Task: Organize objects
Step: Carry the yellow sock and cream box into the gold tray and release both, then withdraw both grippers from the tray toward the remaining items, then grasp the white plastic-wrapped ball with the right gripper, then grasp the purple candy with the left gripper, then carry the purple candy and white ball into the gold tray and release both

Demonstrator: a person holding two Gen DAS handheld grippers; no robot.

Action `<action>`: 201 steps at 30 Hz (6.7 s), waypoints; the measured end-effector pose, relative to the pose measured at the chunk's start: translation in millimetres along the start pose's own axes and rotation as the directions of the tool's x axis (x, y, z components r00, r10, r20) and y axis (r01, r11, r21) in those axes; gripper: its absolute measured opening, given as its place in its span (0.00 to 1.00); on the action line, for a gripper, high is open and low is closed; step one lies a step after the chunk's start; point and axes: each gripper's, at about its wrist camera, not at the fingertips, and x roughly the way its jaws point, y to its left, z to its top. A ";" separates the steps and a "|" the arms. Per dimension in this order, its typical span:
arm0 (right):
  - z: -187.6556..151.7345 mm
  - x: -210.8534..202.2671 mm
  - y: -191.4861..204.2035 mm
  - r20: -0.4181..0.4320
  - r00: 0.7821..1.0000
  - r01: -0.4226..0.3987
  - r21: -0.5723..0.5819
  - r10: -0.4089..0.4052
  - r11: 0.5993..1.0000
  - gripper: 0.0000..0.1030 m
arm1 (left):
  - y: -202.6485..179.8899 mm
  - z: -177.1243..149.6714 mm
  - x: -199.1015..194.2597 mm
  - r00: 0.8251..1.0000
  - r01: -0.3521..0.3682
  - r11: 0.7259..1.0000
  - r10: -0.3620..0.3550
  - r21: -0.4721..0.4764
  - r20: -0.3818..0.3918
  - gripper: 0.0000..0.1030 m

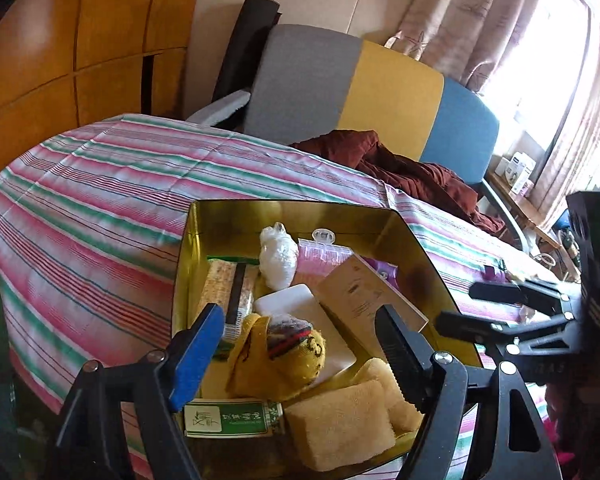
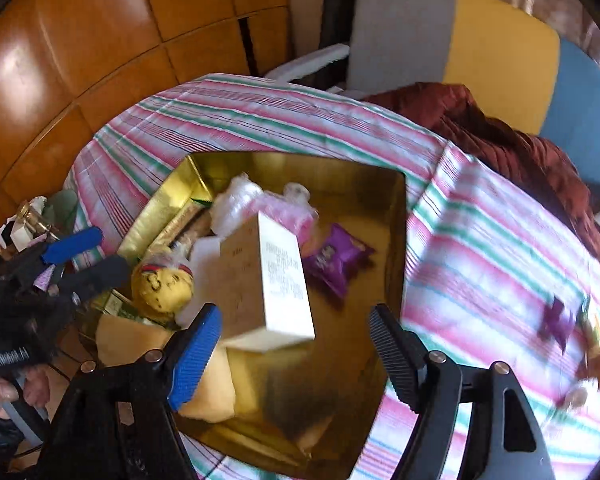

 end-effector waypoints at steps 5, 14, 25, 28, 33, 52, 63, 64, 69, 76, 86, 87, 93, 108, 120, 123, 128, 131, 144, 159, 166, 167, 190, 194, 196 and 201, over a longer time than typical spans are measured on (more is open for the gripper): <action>-18.3 -6.9 -0.7 0.013 0.999 0.029 0.039 -0.030 0.999 0.76 | -6.8 -2.7 -8.2 0.999 -0.045 0.998 0.045 0.038 0.018 0.78; -36.0 -15.6 1.9 0.044 0.998 0.029 0.084 -0.033 0.996 0.80 | -19.9 -5.0 -21.6 0.995 -0.085 0.993 0.081 0.079 0.049 0.79; -47.3 -31.4 -2.7 0.092 0.994 0.049 0.129 -0.061 0.990 0.81 | -40.4 -8.7 -30.5 0.994 -0.089 0.988 0.081 0.129 0.071 0.80; -49.1 -33.3 -6.3 0.098 0.993 0.055 0.140 -0.069 0.989 0.81 | -45.8 -10.0 -30.8 0.995 -0.086 0.986 0.077 0.143 0.068 0.80; -54.3 -34.9 -14.8 0.096 0.992 0.065 0.162 -0.082 0.985 0.81 | -53.9 -11.0 -31.7 0.995 -0.078 0.984 0.068 0.160 0.066 0.80; -90.8 -45.4 -119.5 -0.013 0.978 0.198 0.388 -0.209 0.900 0.81 | -109.4 -8.7 -24.6 0.999 -0.003 0.958 -0.010 0.285 0.043 0.81; -137.9 -84.9 -237.9 -0.095 0.954 0.279 0.637 -0.286 0.718 0.81 | -157.7 -10.2 -5.7 0.996 0.081 0.924 -0.083 0.375 -0.010 0.81; -140.5 -89.4 -246.1 -0.099 0.951 0.286 0.649 -0.294 0.705 0.81 | -161.1 -9.8 -3.5 0.996 0.088 0.921 -0.088 0.379 -0.018 0.81; -149.2 -111.2 -288.2 -0.109 0.931 0.320 0.707 -0.349 0.631 0.81 | -181.1 -8.9 6.7 0.993 0.118 0.904 -0.109 0.412 -0.047 0.81; -150.1 -115.4 -331.7 -0.118 0.924 0.322 0.753 -0.363 0.574 0.81 | -211.4 -0.7 25.1 0.984 0.174 0.888 -0.144 0.427 -0.101 0.82; -144.4 -78.4 -363.9 -0.100 0.954 0.247 0.799 -0.283 0.548 0.81 | -254.1 9.9 60.7 0.966 0.243 0.874 -0.179 0.420 -0.187 0.83; -144.3 -72.7 -363.4 -0.101 0.956 0.243 0.795 -0.274 0.556 0.81 | -257.8 11.4 65.0 0.966 0.240 0.875 -0.173 0.421 -0.191 0.83; -149.2 -48.2 -366.2 -0.121 0.963 0.243 0.781 -0.242 0.576 0.81 | -281.1 24.4 96.1 0.959 0.239 0.885 -0.150 0.401 -0.239 0.83; -134.2 -52.5 -349.3 -0.060 0.976 0.189 0.704 -0.208 0.685 0.42 | -331.7 28.5 185.0 0.933 0.226 0.910 -0.100 0.347 -0.345 0.83; -138.9 -45.0 -354.0 -0.149 0.962 0.266 0.682 -0.227 0.681 0.43 | -383.6 19.9 237.7 0.931 0.257 0.855 -0.094 0.451 -0.352 0.78; -138.7 -44.1 -353.3 -0.155 0.961 0.272 0.675 -0.229 0.686 0.43 | -394.5 21.0 245.7 0.932 0.267 0.842 -0.102 0.469 -0.348 0.78; -138.1 -43.3 -353.2 -0.160 0.960 0.278 0.669 -0.231 0.689 0.44 | -403.3 18.0 275.4 0.921 0.262 0.832 -0.064 0.489 -0.384 0.61; -139.2 -42.6 -353.3 -0.160 0.959 0.280 0.659 -0.234 0.698 0.44 | -401.8 13.9 284.0 0.923 0.267 0.818 -0.064 0.510 -0.380 0.38; -129.0 -44.0 -334.0 -0.084 0.974 0.221 0.567 -0.210 0.793 0.43 | -367.8 9.0 226.2 0.929 0.263 0.852 -0.096 0.454 -0.358 0.36; -114.6 -37.4 -303.3 -0.015 0.984 0.166 0.448 -0.178 0.879 0.42 | -321.1 12.5 114.6 0.972 0.211 0.871 -0.137 0.443 -0.192 0.37; -110.8 -33.6 -294.9 -0.008 0.985 0.160 0.411 -0.172 0.897 0.42 | -288.8 10.7 81.1 0.983 0.171 0.884 -0.122 0.434 -0.139 0.37; -110.9 -33.4 -295.3 -0.006 0.986 0.154 0.415 -0.166 0.897 0.42 | -284.9 10.2 78.3 0.983 0.168 0.886 -0.120 0.432 -0.136 0.37; -56.6 -65.0 -155.1 0.082 0.996 0.015 0.213 -0.033 0.977 0.42 | -130.6 6.6 19.0 0.988 0.134 0.968 -0.114 0.214 -0.100 0.37; -45.3 -63.2 -97.4 0.108 0.993 -0.057 0.123 0.043 0.991 0.42 | -83.8 7.7 -0.5 0.995 0.087 0.986 -0.079 0.140 -0.062 0.37; -41.2 -59.0 -73.5 0.114 0.990 -0.092 0.095 0.081 0.991 0.42 | -60.1 6.8 -10.1 0.997 0.062 0.993 -0.058 0.098 -0.046 0.37; -41.8 -37.5 -25.7 0.067 0.990 -0.124 0.037 0.121 0.992 0.42 | -7.4 -3.7 -24.9 1.000 0.002 1.000 -0.002 0.007 -0.029 0.37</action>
